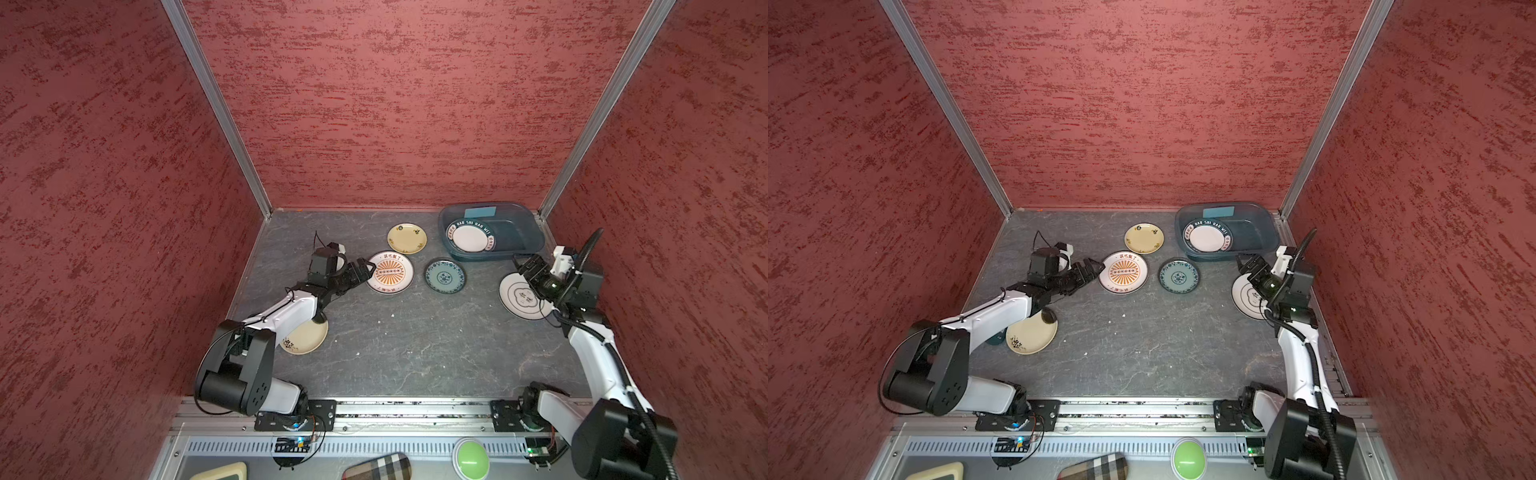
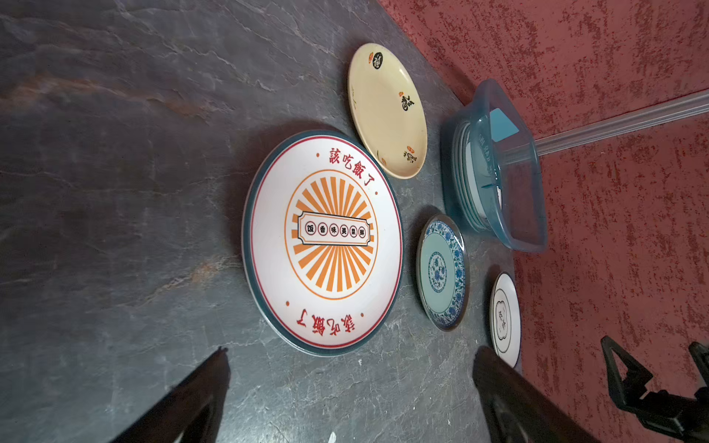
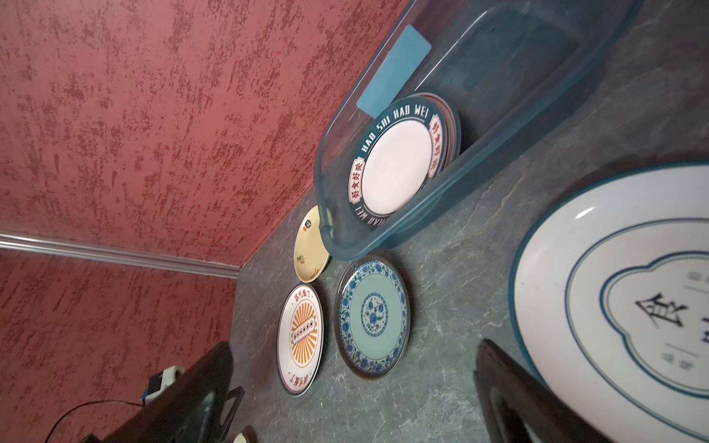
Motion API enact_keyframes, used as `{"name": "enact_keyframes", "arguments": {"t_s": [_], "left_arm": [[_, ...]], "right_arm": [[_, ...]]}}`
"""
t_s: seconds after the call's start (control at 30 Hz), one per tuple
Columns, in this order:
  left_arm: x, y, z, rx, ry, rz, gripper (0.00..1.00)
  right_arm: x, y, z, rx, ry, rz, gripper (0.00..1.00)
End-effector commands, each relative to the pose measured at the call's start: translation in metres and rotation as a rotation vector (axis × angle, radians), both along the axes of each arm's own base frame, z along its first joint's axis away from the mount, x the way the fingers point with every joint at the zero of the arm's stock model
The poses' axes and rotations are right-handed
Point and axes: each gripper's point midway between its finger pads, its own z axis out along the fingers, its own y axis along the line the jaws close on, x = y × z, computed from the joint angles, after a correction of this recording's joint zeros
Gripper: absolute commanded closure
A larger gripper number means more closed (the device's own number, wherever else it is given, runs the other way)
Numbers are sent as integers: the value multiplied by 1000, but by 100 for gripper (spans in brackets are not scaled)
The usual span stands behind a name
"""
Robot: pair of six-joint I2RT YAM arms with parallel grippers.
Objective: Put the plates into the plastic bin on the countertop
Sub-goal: 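Raise right gripper from the bin and draw it back toward the robot, then tilt up the orange-sunburst plate with left gripper while right gripper approaches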
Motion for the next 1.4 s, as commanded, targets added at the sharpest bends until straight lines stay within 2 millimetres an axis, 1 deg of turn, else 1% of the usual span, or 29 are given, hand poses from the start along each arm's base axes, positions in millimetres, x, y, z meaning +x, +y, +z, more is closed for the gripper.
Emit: {"name": "enact_keyframes", "arguments": {"t_s": [0.0, 0.13, 0.33, 0.47, 0.6, 0.73, 0.77, 0.83, 0.93, 1.1, 1.27, 1.37], "left_arm": [[4, 5, -4, 8, 14, 15, 1], [9, 2, -14, -30, 40, 16, 1], [17, -2, -30, -77, 69, 11, 1], [20, -2, -45, -85, 97, 14, 1], [25, -4, -57, -121, 113, 15, 11], [30, -8, -67, -148, 140, 8, 29], [32, -9, -70, -152, 146, 4, 32], [33, -11, -77, -158, 165, 2, 34], [36, -12, -87, -165, 190, 3, 44], [36, -10, -97, -164, 204, 15, 49], [35, -7, -100, -151, 209, 22, 65], [36, -5, -102, -146, 214, 34, 68]], "right_arm": [[-9, 19, 9, 33, -82, 108, 1], [-23, 33, -7, 61, -57, 181, 1], [-34, 34, -23, 108, -47, 141, 1], [-40, 38, -27, 152, -62, 139, 1], [-44, 40, -31, 149, -56, 150, 1], [-45, 42, -32, 155, -46, 161, 1], [-45, 41, -33, 156, -41, 157, 1], [-44, 40, -34, 158, -37, 150, 1], [-42, 39, -36, 165, -29, 140, 1], [-41, 39, -41, 176, -5, 143, 1], [-40, 40, -39, 182, 4, 151, 1], [-39, 40, -37, 188, -1, 152, 1]]}}
